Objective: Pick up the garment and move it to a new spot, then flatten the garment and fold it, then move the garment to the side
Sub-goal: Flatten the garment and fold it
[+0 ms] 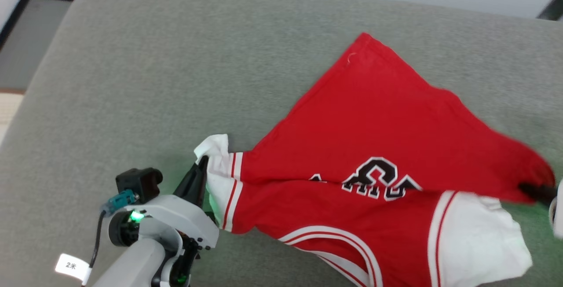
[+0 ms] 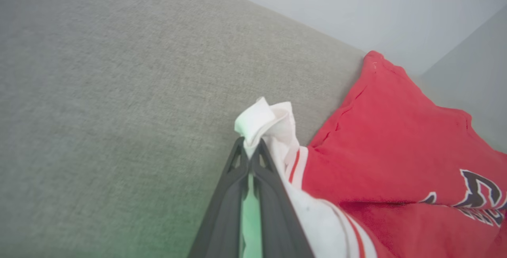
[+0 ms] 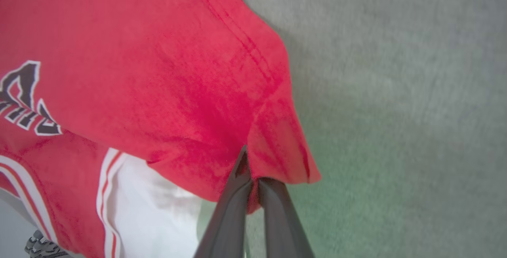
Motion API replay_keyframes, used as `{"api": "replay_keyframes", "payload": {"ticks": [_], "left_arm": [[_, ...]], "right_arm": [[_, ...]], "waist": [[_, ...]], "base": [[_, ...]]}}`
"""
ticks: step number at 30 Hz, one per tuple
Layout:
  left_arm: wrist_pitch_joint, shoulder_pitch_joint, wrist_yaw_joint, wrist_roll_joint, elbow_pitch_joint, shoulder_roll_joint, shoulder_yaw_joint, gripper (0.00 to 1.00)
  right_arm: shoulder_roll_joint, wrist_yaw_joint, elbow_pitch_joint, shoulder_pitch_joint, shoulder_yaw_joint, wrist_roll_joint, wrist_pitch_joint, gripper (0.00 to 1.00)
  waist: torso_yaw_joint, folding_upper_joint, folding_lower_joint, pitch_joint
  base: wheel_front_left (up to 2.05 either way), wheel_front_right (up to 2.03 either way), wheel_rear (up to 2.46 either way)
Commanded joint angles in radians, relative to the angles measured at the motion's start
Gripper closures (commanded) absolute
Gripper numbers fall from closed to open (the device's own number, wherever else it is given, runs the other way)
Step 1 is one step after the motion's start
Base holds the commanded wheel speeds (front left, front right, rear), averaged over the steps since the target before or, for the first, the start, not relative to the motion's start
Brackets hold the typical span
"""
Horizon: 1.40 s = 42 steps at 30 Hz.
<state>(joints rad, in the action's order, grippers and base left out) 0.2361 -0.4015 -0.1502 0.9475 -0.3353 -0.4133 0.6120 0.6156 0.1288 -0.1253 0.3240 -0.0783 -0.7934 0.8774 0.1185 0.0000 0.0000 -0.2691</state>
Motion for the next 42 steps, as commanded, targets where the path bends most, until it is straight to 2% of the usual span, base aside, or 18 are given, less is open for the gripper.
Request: {"api": "replay_keyframes", "payload": {"ticks": [1, 8, 11, 15, 21, 22, 23, 24, 27, 31, 36, 42], "left_arm": [[-0.002, 0.013, -0.006, -0.001, 0.007, -0.004, 0.000, 1.00], [-0.014, 0.016, -0.027, -0.002, 0.053, -0.021, -0.004, 1.00], [-0.019, 0.016, -0.032, -0.002, 0.063, -0.023, -0.003, 1.00], [-0.024, 0.006, -0.032, 0.000, 0.067, -0.024, -0.001, 1.00], [-0.031, -0.007, -0.026, -0.001, 0.057, -0.017, 0.007, 1.00], [-0.033, -0.009, -0.025, 0.000, 0.055, -0.016, 0.008, 1.00], [-0.033, -0.009, -0.025, 0.001, 0.052, -0.016, 0.009, 1.00], [-0.034, -0.008, -0.025, 0.002, 0.050, -0.016, 0.009, 1.00], [-0.033, 0.000, -0.025, 0.003, 0.045, -0.015, 0.011, 1.00], [-0.028, 0.020, -0.028, 0.011, 0.040, -0.018, 0.009, 1.00], [-0.022, 0.044, -0.032, 0.019, 0.043, -0.027, 0.003, 1.00], [-0.023, 0.063, -0.042, 0.023, 0.059, -0.034, 0.003, 1.00]], "right_arm": [[-0.015, 0.003, 0.017, -0.038, 0.020, 0.005, 0.004, 1.00], [-0.113, 0.003, 0.149, -0.222, 0.131, 0.053, 0.038, 1.00], [-0.163, 0.003, 0.160, -0.260, 0.156, 0.084, 0.043, 1.00], [-0.199, 0.001, 0.100, -0.253, 0.150, 0.154, 0.041, 1.00], [-0.235, -0.006, -0.087, -0.189, 0.117, 0.226, 0.042, 1.00], [-0.237, -0.006, -0.109, -0.175, 0.112, 0.235, 0.038, 0.75], [-0.237, -0.006, -0.131, -0.159, 0.114, 0.246, 0.026, 0.30], [-0.236, -0.007, -0.147, -0.145, 0.112, 0.252, 0.017, 0.00], [-0.231, -0.007, -0.176, -0.124, 0.105, 0.260, 0.021, 0.00], [-0.210, -0.006, -0.131, -0.129, 0.111, 0.236, 0.030, 0.00], [-0.188, -0.001, -0.008, -0.174, 0.147, 0.223, 0.063, 0.00], [-0.222, 0.001, 0.183, -0.236, 0.230, 0.228, 0.033, 0.00]], "waist": [[-0.033, 0.0000, 0.0000, 0.007], [-0.053, 0.0000, 0.0000, -0.009], [-0.057, 0.0000, 0.0000, -0.019], [-0.059, 0.0000, 0.0000, -0.030], [-0.055, 0.0000, 0.0000, -0.037], [-0.054, 0.0000, 0.0000, -0.036], [-0.053, 0.0000, 0.0000, -0.034], [-0.053, 0.0000, 0.0000, -0.031], [-0.052, 0.0000, 0.0000, -0.019], [-0.058, 0.0000, 0.0000, 0.004], [-0.074, 0.0000, 0.0000, 0.033], [-0.086, 0.0000, 0.0000, 0.055]], "base": [[0.00, 0.00, 0.00], [0.00, 0.00, 0.00], [0.00, 0.00, 0.00], [0.00, 0.00, 0.00], [0.00, 0.00, 0.00], [0.00, 0.00, 0.00], [0.00, 0.00, 0.00], [0.00, 0.00, 0.00], [0.00, 0.00, 0.00], [0.00, 0.00, 0.00], [0.00, 0.00, 0.00], [0.00, 0.00, 0.00]]}}
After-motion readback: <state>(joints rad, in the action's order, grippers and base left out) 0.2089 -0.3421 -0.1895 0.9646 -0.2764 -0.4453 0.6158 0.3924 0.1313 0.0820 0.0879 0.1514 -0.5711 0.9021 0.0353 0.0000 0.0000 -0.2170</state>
